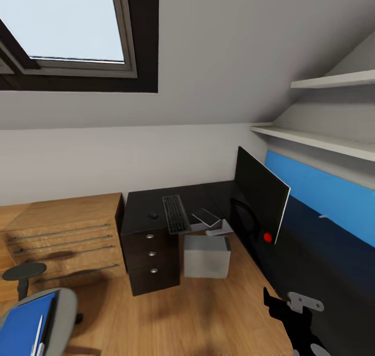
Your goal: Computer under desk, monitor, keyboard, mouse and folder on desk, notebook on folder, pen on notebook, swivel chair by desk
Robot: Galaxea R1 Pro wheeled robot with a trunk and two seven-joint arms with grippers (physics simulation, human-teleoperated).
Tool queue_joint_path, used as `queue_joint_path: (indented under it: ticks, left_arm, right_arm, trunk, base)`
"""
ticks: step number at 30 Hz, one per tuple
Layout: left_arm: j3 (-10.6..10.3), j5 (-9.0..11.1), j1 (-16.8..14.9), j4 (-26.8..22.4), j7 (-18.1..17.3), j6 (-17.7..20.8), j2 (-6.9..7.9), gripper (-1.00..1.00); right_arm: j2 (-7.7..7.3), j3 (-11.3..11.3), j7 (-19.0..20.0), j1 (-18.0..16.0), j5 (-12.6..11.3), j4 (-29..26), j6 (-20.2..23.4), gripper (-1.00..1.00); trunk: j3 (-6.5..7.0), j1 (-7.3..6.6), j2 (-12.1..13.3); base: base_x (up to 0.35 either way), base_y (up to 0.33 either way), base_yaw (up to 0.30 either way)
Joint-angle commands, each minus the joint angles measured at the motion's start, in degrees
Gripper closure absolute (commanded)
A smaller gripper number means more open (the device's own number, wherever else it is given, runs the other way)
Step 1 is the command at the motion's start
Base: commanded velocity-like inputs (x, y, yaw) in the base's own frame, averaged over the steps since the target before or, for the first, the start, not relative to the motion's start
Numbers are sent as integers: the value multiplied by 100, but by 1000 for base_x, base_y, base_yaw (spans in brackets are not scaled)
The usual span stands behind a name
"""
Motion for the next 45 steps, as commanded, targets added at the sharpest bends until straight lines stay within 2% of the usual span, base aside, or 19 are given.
queue_joint_path:
  ticks: [1,6,7,15,18,19,22,35,45]
  left_arm:
    - [-51,23,-2,1,46,-15,2,-100]
    - [-52,24,-2,1,44,-15,3,-100]
    - [-53,25,-2,1,43,-15,2,-100]
    - [-59,20,-2,1,41,-15,1,-100]
    - [-126,22,-2,1,42,-15,4,-100]
    - [-182,24,-2,1,43,-15,10,-100]
    - [-189,25,-2,1,43,-15,10,-100]
    - [-193,33,-2,1,43,-15,11,-100]
    - [-193,32,-2,1,43,-23,13,-100]
  right_arm:
    - [4,-3,-9,2,0,-11,29,-100]
    - [6,-3,-16,2,-77,-23,22,-100]
    - [-3,-11,-18,2,-156,-27,21,-100]
    - [-7,-20,-19,2,-184,-28,12,-100]
    - [-7,-20,-24,2,-185,-27,-1,-100]
    - [-2,-20,-34,2,-186,-5,-181,-100]
    - [0,-20,-35,2,-186,2,-230,-100]
    - [-7,-20,-36,2,-186,14,-269,-100]
    - [-7,-20,-36,2,-186,15,-275,-100]
  trunk:
    - [-6,2,-4]
    - [-18,2,-4]
    - [-18,2,-4]
    - [-19,2,-4]
    - [-19,2,-4]
    - [-16,2,-4]
    - [-8,2,-4]
    - [32,2,-4]
    - [51,2,-4]
  base:
    - [0,0,-139]
    - [0,0,-68]
    - [0,0,-10]
    - [15,-18,-3]
    - [169,-201,-10]
    - [50,-56,-214]
    - [31,-34,-232]
    - [163,-5,-265]
    - [45,0,-283]
